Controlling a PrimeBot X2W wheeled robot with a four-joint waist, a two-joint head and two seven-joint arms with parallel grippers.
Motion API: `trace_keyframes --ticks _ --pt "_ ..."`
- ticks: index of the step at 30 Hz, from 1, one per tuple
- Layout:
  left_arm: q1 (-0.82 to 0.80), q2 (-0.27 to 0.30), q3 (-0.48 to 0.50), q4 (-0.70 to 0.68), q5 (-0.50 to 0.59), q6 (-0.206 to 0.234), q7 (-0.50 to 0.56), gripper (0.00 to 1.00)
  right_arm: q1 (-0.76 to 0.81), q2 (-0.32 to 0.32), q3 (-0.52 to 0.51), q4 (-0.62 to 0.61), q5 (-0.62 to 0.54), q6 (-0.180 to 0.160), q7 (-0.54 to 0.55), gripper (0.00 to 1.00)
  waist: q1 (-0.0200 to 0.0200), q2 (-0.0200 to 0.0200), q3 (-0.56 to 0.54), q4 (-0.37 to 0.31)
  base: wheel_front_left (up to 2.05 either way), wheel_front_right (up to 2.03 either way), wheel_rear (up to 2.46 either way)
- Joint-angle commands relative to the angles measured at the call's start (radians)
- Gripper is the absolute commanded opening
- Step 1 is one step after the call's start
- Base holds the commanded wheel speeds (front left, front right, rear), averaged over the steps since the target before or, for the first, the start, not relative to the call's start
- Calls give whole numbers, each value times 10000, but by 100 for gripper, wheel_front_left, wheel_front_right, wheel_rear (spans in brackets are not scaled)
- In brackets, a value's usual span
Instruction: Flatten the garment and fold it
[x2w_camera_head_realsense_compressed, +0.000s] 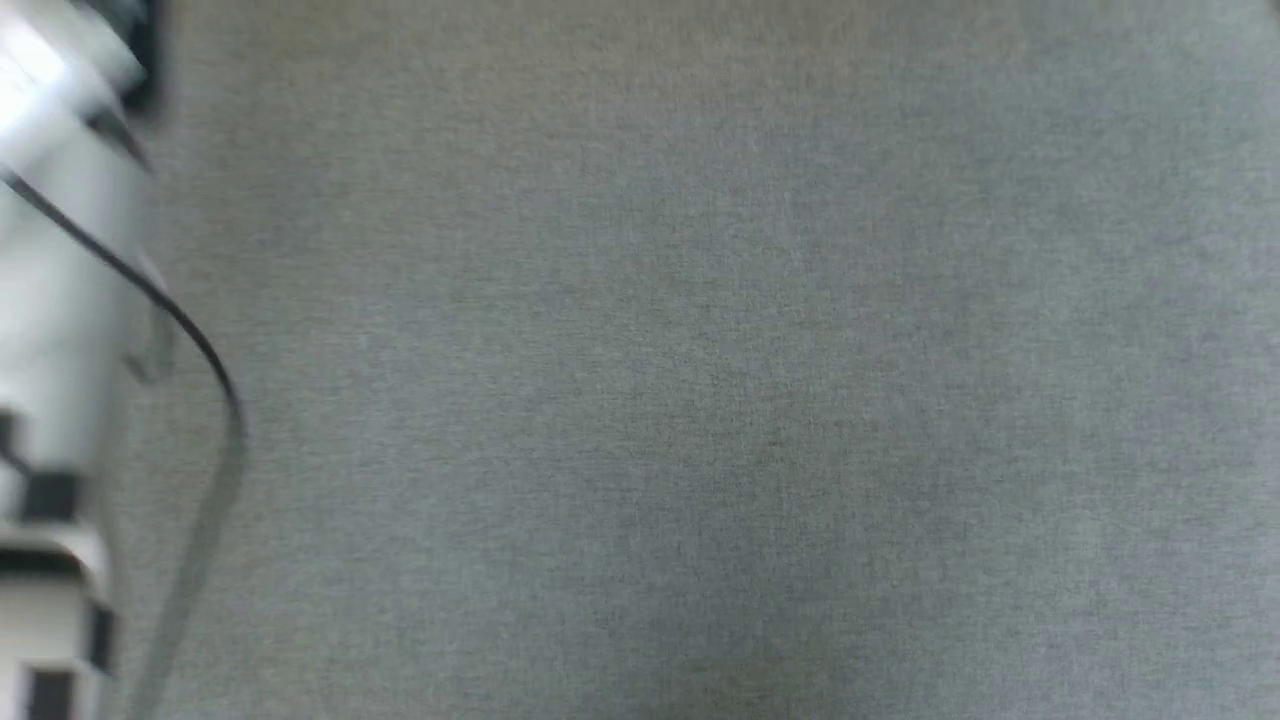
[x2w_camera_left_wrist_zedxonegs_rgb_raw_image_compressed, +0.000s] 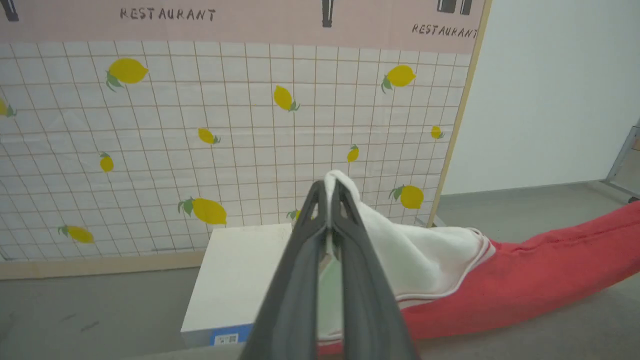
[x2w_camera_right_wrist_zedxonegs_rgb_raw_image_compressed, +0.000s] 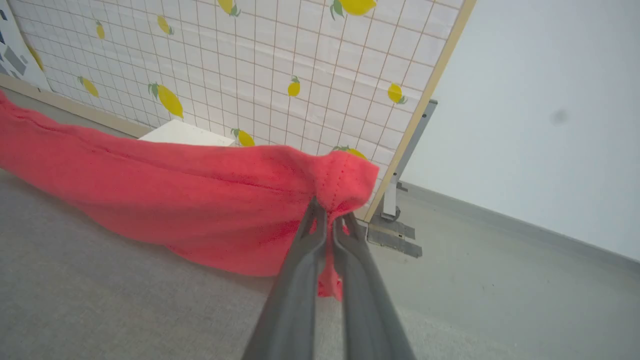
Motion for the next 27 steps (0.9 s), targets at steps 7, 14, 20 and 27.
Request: trace_keyframes --ticks 7,14,20,27 --pt "3802 -371 -831 -68 -104 -56 -148 0 2980 182 716 -75 728 -15 -704 0 -1 13 -1824 550 0 0 0" --pt "6376 136 -1599 -554 -236 -100 875 0 5212 -318 1046 -546 1494 -15 -770 0 -1 13 -3044 975 0 0 0" --pt "8128 1069 -1807 -1703 -740 -116 2111 0 6880 -979 1297 -1072 1924 -15 -173 0 -1 13 -4039 1240 0 0 0" --pt "10156 2125 -1772 -3725 -1612 226 3495 0 8580 -1669 1210 -1966 2431 -15 745 0 -1 13 -4897 1325 0 0 0"
